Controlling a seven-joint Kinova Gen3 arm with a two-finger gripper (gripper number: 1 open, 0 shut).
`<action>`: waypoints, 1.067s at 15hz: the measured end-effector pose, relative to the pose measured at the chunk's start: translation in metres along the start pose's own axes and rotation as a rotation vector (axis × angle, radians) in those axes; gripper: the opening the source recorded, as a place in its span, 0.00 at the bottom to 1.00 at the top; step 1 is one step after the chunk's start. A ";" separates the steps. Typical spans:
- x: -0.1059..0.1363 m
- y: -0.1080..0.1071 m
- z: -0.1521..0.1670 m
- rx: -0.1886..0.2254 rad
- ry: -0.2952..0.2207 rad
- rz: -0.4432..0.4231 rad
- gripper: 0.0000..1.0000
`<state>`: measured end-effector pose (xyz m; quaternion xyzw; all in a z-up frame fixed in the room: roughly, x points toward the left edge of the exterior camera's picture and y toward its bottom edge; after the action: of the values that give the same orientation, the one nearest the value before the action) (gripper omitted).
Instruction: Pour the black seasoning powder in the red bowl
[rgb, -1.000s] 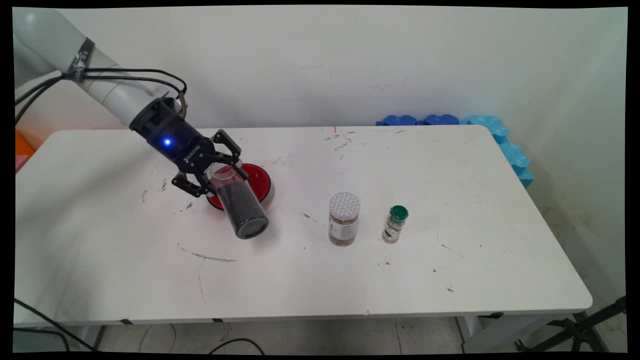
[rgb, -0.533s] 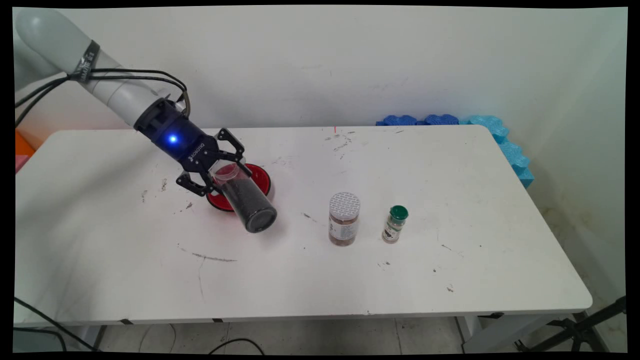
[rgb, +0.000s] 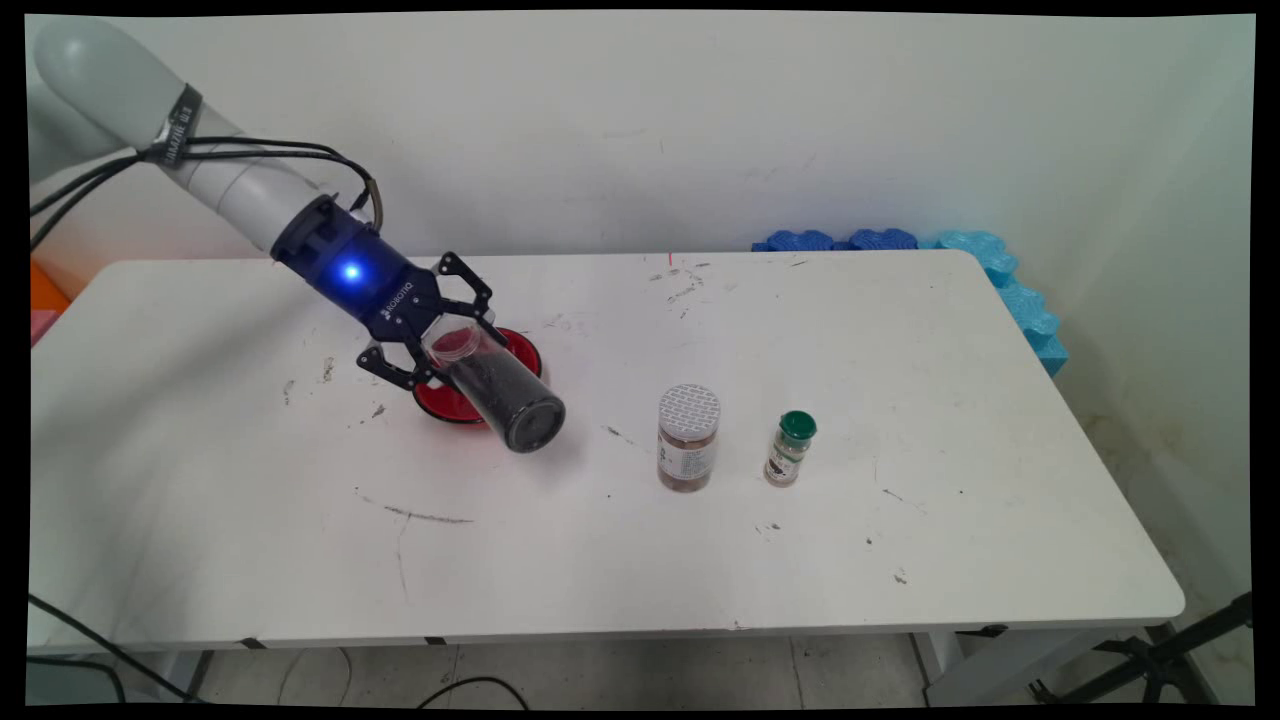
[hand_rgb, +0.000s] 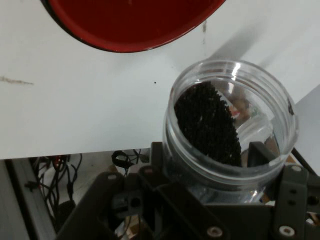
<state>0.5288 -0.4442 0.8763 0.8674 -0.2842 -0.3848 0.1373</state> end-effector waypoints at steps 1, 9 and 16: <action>0.000 0.000 0.000 -0.004 -0.001 -0.014 0.00; 0.003 -0.002 -0.001 -0.036 -0.001 -0.115 0.00; 0.004 -0.004 0.000 -0.064 -0.008 -0.193 0.00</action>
<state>0.5325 -0.4432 0.8725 0.8842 -0.1873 -0.4089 0.1261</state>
